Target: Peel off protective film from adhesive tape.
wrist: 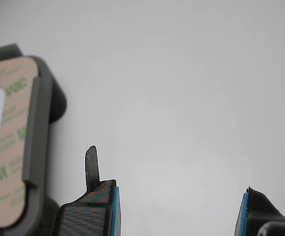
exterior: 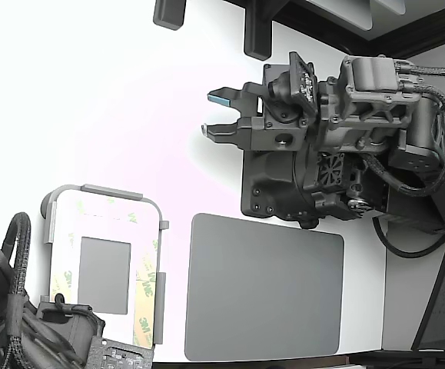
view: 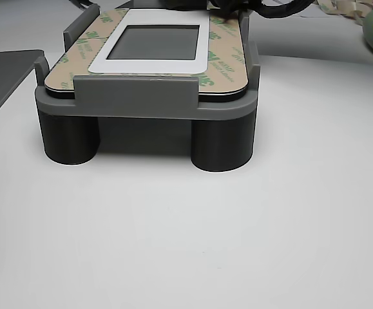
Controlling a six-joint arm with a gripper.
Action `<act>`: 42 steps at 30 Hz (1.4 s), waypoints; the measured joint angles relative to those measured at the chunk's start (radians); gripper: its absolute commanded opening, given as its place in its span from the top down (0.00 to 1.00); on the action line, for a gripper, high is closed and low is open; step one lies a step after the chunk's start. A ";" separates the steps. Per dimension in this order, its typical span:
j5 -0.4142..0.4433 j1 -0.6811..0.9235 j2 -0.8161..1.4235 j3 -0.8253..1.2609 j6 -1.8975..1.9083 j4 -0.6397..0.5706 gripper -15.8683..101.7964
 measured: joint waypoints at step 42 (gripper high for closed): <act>0.176 0.531 -0.687 -0.179 -1.505 -0.578 0.96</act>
